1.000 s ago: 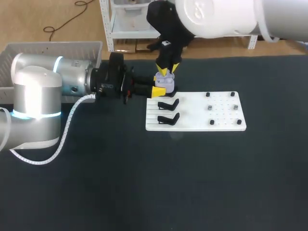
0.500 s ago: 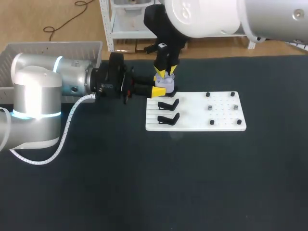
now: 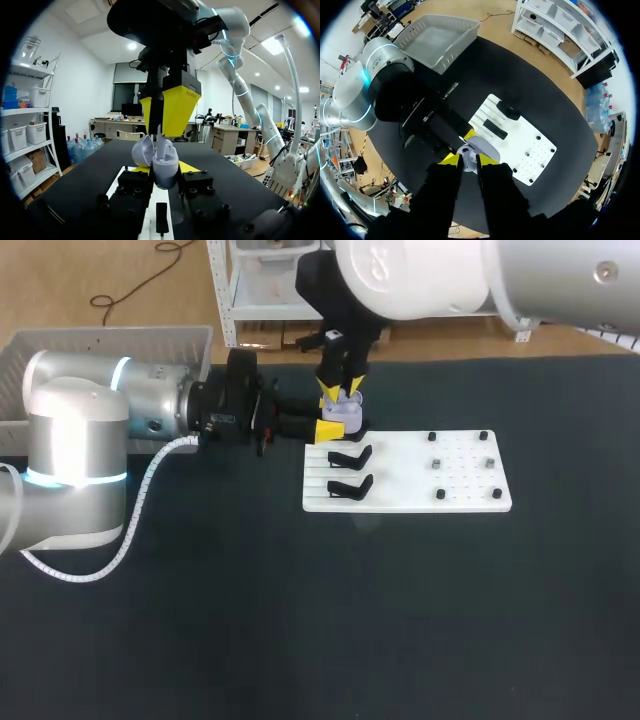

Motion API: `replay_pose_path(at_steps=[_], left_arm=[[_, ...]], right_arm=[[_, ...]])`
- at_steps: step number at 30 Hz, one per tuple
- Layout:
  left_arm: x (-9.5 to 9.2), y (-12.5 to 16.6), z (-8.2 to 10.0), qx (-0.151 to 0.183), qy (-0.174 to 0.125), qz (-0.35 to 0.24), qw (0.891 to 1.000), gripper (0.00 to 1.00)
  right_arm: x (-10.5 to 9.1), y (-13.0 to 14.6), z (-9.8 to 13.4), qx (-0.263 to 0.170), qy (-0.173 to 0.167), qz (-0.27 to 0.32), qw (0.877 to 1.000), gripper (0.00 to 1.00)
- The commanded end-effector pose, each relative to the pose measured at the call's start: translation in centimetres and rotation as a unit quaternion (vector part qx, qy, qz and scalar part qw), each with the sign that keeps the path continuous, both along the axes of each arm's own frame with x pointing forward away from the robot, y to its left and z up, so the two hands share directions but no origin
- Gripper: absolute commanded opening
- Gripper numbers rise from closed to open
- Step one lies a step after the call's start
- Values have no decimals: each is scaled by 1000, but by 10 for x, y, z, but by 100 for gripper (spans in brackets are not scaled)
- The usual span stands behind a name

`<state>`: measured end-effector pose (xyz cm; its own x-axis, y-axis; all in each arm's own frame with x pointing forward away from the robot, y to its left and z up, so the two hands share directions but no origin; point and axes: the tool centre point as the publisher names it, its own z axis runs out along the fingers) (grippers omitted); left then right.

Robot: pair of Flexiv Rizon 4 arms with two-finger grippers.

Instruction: Pick up each earbud case from the left stands, insert the matching earbuds, close the lid, and place the case in the box.

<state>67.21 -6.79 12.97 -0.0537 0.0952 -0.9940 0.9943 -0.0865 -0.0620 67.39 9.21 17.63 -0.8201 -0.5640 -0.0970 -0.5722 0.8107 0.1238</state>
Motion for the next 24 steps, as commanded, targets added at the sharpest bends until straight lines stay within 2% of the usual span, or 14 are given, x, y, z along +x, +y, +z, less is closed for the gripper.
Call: replay_pose_path(at_steps=[1, 18, 19, 20, 21, 22, 24], left_arm=[[0, 0, 0, -1, -1, 0, 1000, 0], [0, 0, 0, -1, -1, 0, 1000, 0], [0, 0, 0, -1, -1, 0, 1000, 0], [0, 0, 0, -1, -1, 0, 1000, 0], [0, 0, 0, -1, -1, 0, 1000, 0], [0, 0, 0, -1, -1, 0, 1000, 0], [0, 0, 0, -1, -1, 0, 1000, 0]], right_arm=[[0, 0, -3, 0, 0, -1, 1000, 0], [2, 2, -11, -4, 6, 0, 1000, 0], [2, 2, -11, -4, 7, 1, 1000, 7], [2, 2, -11, -5, 8, 3, 1000, 36], [2, 2, -11, -5, 8, 4, 1000, 89], [1, 2, -11, -5, 8, 4, 1000, 100], [0, 0, -8, -4, 8, 4, 1000, 100]])
